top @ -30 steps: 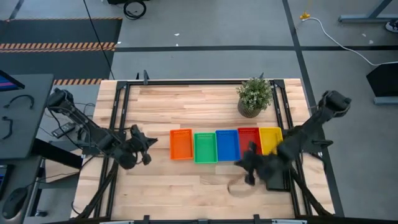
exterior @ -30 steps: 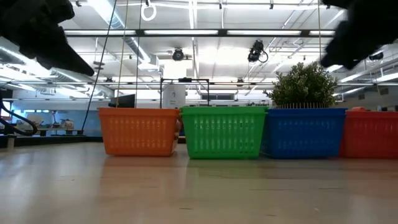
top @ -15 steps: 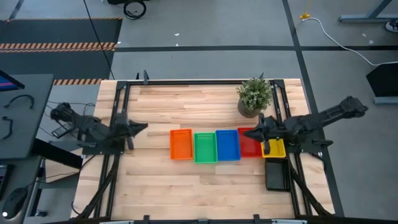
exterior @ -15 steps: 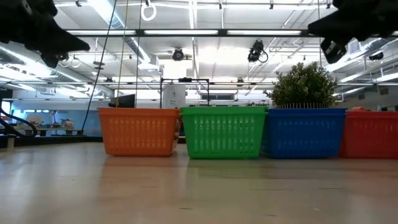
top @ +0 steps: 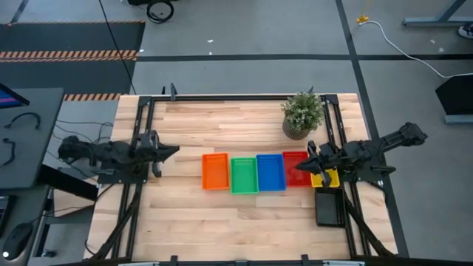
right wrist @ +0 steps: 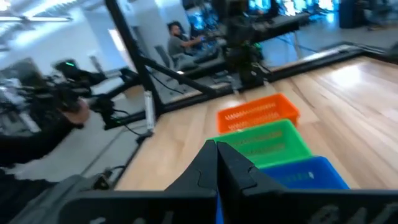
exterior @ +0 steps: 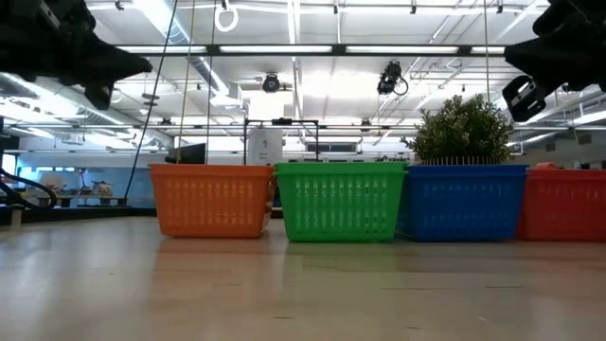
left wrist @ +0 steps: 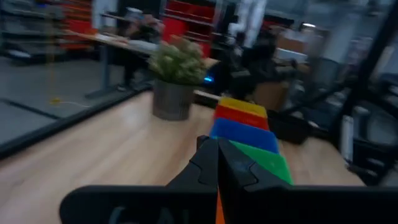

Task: Stack baskets by color
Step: Return to Home Position

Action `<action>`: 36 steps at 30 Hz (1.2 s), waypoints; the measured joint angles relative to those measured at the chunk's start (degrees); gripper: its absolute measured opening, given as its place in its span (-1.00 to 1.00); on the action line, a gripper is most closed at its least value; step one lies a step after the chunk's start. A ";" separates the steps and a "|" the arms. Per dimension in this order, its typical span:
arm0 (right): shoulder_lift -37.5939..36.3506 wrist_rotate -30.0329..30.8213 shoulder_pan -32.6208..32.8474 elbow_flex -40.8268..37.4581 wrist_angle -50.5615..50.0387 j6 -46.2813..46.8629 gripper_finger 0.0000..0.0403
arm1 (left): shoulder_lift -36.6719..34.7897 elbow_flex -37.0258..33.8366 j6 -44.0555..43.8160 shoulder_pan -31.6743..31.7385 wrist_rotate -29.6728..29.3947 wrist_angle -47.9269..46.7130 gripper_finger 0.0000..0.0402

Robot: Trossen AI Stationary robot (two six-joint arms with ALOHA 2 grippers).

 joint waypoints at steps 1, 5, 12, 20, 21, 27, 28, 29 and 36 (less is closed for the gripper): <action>-0.87 -0.72 0.00 -0.27 0.13 -0.23 -1.00 | -0.06 -1.08 0.08 1.96 2.92 0.97 -1.00; -3.72 -2.99 0.00 -0.56 -0.49 -2.61 -1.00 | -0.31 -4.74 0.07 10.62 11.78 5.13 -1.00; -10.01 -3.58 -0.01 -0.56 -8.85 -5.62 -1.00 | -0.24 -7.89 -0.10 22.86 25.36 9.06 -1.00; -11.00 -2.35 -0.86 -0.96 -10.22 -8.90 -1.00 | -0.22 -7.91 1.08 26.10 29.83 8.02 -0.97; -11.00 -1.99 -1.41 -0.98 -10.20 -9.90 -1.00 | -0.20 -7.91 1.08 26.10 29.83 7.97 -0.97; -10.98 -2.64 -8.87 -0.98 -10.18 -14.27 -1.00 | -0.22 -7.91 1.47 25.97 29.88 7.90 -0.96; -10.98 -3.10 -10.68 -0.98 -10.18 -14.63 -1.00 | -0.22 -7.91 1.59 25.97 29.88 7.88 -0.96; -10.98 -3.77 -12.48 -0.98 -10.21 -14.61 -1.00 | -0.22 -7.91 1.73 25.97 29.90 7.84 -0.95; -10.80 -22.15 -20.47 -3.12 -3.45 -13.13 -1.00 | -0.22 -7.94 3.92 25.95 29.99 7.49 -0.95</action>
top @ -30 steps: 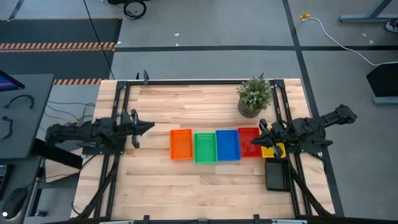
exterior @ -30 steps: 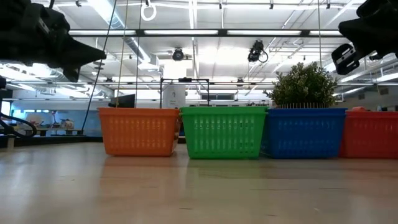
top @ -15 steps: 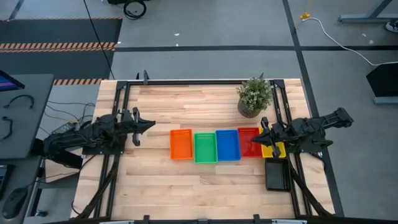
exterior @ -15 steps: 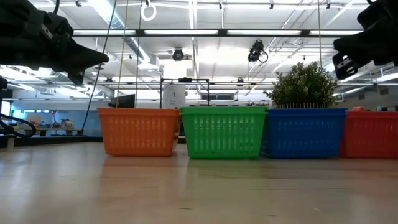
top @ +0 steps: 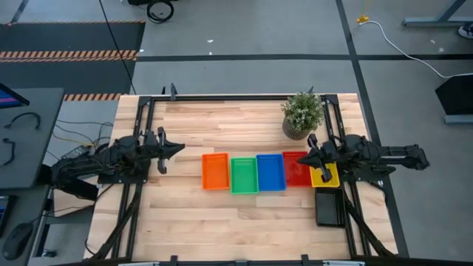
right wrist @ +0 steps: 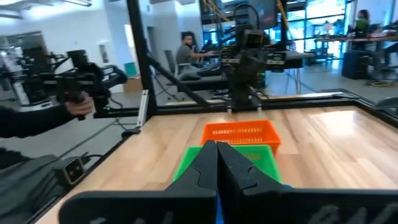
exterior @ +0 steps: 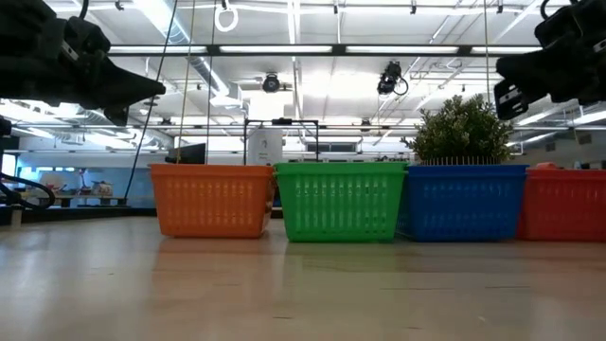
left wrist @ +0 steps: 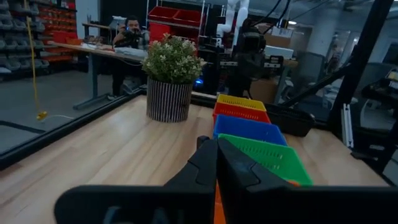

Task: Stack baskets by color
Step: Return to Home Position

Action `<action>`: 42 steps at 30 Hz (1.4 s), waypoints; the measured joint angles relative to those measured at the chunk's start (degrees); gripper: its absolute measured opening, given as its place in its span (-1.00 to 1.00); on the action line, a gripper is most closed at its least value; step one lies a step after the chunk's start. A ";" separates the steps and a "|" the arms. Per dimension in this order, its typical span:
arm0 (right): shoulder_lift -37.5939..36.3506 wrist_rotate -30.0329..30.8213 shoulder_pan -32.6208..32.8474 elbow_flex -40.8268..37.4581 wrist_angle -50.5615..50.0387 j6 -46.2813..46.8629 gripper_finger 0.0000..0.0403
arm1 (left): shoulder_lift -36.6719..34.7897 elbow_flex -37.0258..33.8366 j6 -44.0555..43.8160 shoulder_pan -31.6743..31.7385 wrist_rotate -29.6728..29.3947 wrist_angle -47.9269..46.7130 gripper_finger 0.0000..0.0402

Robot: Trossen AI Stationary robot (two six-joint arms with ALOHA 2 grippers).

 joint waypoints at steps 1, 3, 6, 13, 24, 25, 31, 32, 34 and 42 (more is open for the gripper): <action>0.02 -0.46 -0.14 0.00 0.01 -0.37 -1.00 | 0.00 0.00 0.69 0.00 0.00 0.00 -0.95; 0.02 0.54 -0.27 0.00 -0.02 -0.60 -1.00 | 0.00 0.00 2.28 0.00 0.01 -0.02 -0.95; 0.02 3.56 -0.27 0.00 -0.57 -0.11 -0.99 | 0.02 -0.01 3.46 0.00 0.01 -0.06 -0.95; 0.02 5.20 -0.27 0.00 -0.33 -0.05 -0.86 | 0.02 -0.09 3.17 0.00 0.37 2.46 -0.92; 0.02 5.20 -0.27 0.00 -0.33 -0.03 -0.86 | 0.02 -0.09 3.15 -2.25 -0.74 3.30 -0.94; 0.02 5.20 -0.27 0.00 -0.34 -0.03 -0.86 | 0.02 -0.09 3.15 -2.86 -0.83 3.30 -0.94; 0.02 5.20 -0.27 0.00 -0.35 -0.03 -0.86 | 0.02 -0.09 3.15 -7.22 -0.90 3.41 -0.89; 0.02 5.20 -0.27 0.00 -0.33 -0.03 -0.86 | 0.00 -0.09 3.15 -7.77 -0.92 3.41 -0.88; 0.02 5.20 -0.27 0.00 -0.33 -0.03 -0.86 | 0.01 -0.09 3.15 -8.58 -0.90 3.41 -0.87; 0.02 5.20 -0.27 0.00 -0.33 -0.01 -0.85 | 0.02 -0.09 3.12 -8.98 -0.95 3.50 -0.91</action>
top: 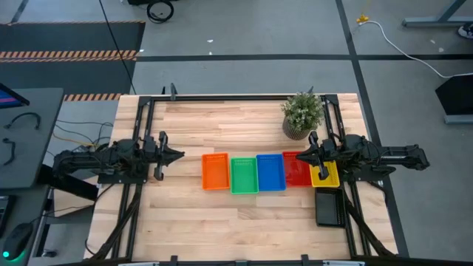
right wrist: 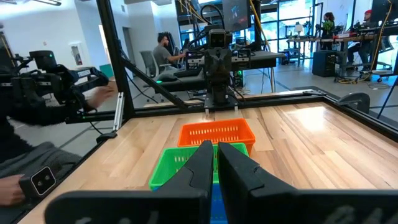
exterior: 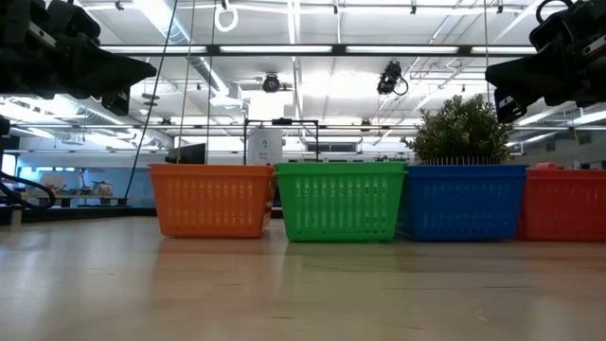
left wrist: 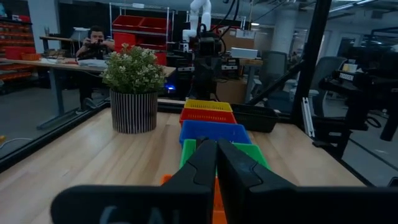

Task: Stack baskets by color
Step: Return to Home Position

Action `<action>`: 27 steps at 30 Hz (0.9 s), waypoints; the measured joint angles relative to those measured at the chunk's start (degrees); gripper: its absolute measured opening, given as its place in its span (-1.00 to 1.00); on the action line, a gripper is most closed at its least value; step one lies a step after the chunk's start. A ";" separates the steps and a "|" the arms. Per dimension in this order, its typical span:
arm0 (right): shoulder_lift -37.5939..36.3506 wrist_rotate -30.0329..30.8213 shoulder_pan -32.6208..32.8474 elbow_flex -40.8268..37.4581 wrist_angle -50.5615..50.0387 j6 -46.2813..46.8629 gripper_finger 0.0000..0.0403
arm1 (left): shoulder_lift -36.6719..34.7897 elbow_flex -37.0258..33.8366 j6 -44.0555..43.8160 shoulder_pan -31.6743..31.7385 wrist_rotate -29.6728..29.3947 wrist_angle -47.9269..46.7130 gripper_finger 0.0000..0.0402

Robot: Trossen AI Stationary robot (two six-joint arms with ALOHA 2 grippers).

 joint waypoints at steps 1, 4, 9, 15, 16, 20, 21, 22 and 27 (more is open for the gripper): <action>0.00 -0.01 0.00 0.00 0.00 0.00 -0.85 | 0.00 0.00 0.00 0.00 -0.02 0.00 -0.92; 0.00 0.00 0.00 0.00 0.00 0.00 -0.85 | 0.00 0.00 0.00 0.00 -0.07 0.00 -0.91; 0.00 0.00 0.00 0.00 0.00 0.00 -0.85 | -0.01 0.00 0.00 0.02 -0.07 0.00 -0.87; 0.00 0.00 0.00 0.00 0.00 0.00 -0.85 | 0.00 0.00 0.00 0.02 -0.05 0.02 -0.86; 0.00 0.00 0.00 0.00 0.00 0.00 -0.85 | -0.01 0.00 0.00 0.02 -0.05 0.02 -0.87; 0.00 0.00 0.00 0.00 0.00 0.00 -0.85 | 0.00 0.00 0.00 0.02 -0.05 0.02 -0.90; 0.00 0.00 0.00 0.00 0.00 0.00 -0.85 | -0.01 0.00 0.00 0.02 -0.06 0.02 -0.91; 0.00 0.00 0.00 0.00 0.00 0.00 -0.85 | 0.00 0.00 0.00 0.02 -0.05 0.02 -0.91; 0.00 -0.01 0.00 0.00 0.00 0.00 -0.85 | 0.00 0.00 0.00 0.02 -0.05 0.02 -0.87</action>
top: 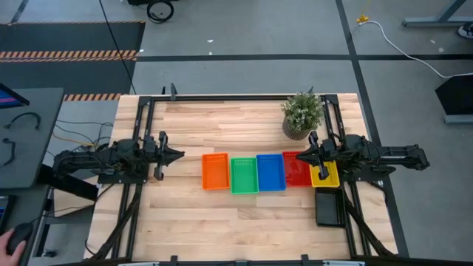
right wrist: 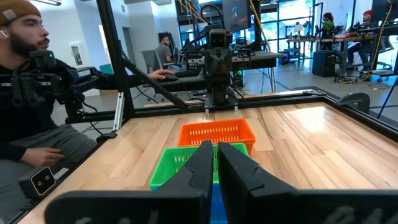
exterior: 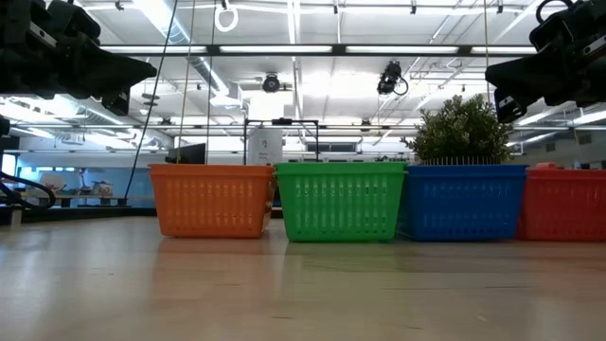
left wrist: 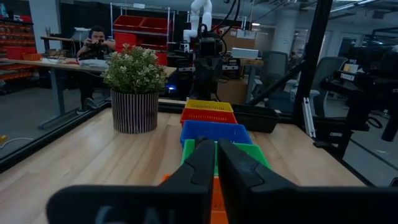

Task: Stack baskets by color
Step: Return to Home Position

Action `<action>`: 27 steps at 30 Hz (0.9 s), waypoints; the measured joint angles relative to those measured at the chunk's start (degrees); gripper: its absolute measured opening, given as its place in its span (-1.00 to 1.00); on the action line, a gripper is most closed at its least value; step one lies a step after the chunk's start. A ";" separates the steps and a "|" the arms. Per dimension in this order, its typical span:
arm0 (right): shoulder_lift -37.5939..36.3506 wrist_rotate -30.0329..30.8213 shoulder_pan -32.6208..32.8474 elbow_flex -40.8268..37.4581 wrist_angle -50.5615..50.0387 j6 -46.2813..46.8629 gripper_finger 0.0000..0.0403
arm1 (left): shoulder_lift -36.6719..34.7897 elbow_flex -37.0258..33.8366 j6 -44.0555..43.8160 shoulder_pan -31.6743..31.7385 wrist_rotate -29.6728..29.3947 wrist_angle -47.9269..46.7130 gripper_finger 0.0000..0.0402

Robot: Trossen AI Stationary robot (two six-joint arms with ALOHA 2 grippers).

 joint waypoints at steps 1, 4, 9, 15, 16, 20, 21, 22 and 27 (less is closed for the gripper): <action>0.00 0.01 0.00 0.00 0.00 0.00 -0.85 | 0.00 0.00 0.00 0.00 0.00 0.00 -0.86; 0.00 0.00 0.00 0.00 0.00 0.00 -0.85 | 0.00 0.00 0.00 0.00 0.00 0.00 -0.85; 0.00 0.01 0.00 0.00 0.00 0.00 -0.85 | 0.00 0.00 0.00 0.00 0.00 0.00 -0.86; 0.00 0.00 0.00 0.00 0.00 0.00 -0.85 | 0.00 0.00 0.00 0.00 0.00 0.00 -0.90; 0.00 0.00 0.00 0.00 0.00 0.00 -0.85 | 0.00 0.00 0.00 0.00 0.00 0.00 -0.89; 0.00 0.01 0.00 0.00 0.00 0.00 -0.85 | 0.00 0.00 0.00 0.00 0.00 0.00 -0.86; 0.00 -0.01 0.00 0.00 0.00 0.00 -0.85 | 0.00 0.00 0.00 0.00 0.00 0.00 -0.85; 0.00 -0.01 0.00 0.00 0.00 0.00 -0.85 | 0.00 0.00 0.00 0.00 0.00 0.00 -0.85; 0.00 0.01 0.00 0.00 0.00 0.00 -0.85 | -0.02 0.00 0.00 0.00 0.00 0.00 -0.86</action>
